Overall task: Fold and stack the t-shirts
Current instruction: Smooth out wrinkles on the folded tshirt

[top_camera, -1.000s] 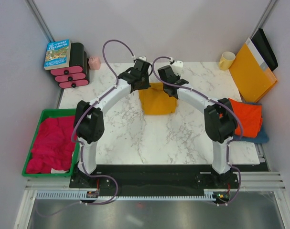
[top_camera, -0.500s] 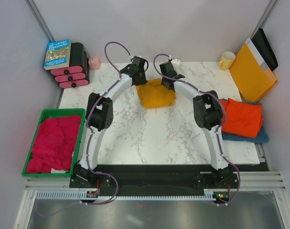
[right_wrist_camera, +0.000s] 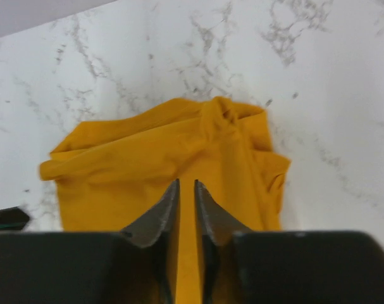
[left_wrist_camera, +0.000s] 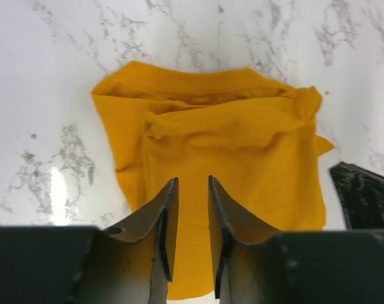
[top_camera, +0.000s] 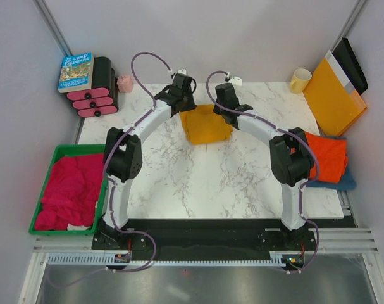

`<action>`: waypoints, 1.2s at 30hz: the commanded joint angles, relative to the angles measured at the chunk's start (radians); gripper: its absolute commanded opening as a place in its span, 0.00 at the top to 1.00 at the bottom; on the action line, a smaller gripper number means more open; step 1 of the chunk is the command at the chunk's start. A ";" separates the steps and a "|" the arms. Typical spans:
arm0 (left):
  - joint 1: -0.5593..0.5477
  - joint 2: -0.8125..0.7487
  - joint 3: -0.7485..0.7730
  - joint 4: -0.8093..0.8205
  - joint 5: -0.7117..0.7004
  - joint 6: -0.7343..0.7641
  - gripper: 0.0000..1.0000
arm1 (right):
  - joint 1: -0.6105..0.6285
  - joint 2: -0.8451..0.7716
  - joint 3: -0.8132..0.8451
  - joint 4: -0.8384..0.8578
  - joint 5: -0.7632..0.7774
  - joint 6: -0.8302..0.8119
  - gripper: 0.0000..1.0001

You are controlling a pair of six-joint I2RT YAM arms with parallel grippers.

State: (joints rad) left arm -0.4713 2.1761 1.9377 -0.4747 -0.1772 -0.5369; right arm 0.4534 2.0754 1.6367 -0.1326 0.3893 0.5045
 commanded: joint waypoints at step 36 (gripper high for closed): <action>-0.273 -0.627 -0.913 0.042 0.005 -0.153 0.66 | 0.343 -0.557 -0.686 -0.145 0.075 0.241 0.65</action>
State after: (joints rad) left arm -0.7509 1.6306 0.9863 -0.4271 -0.1062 -0.6830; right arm 0.7753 1.5955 0.9073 -0.2634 0.3824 0.7631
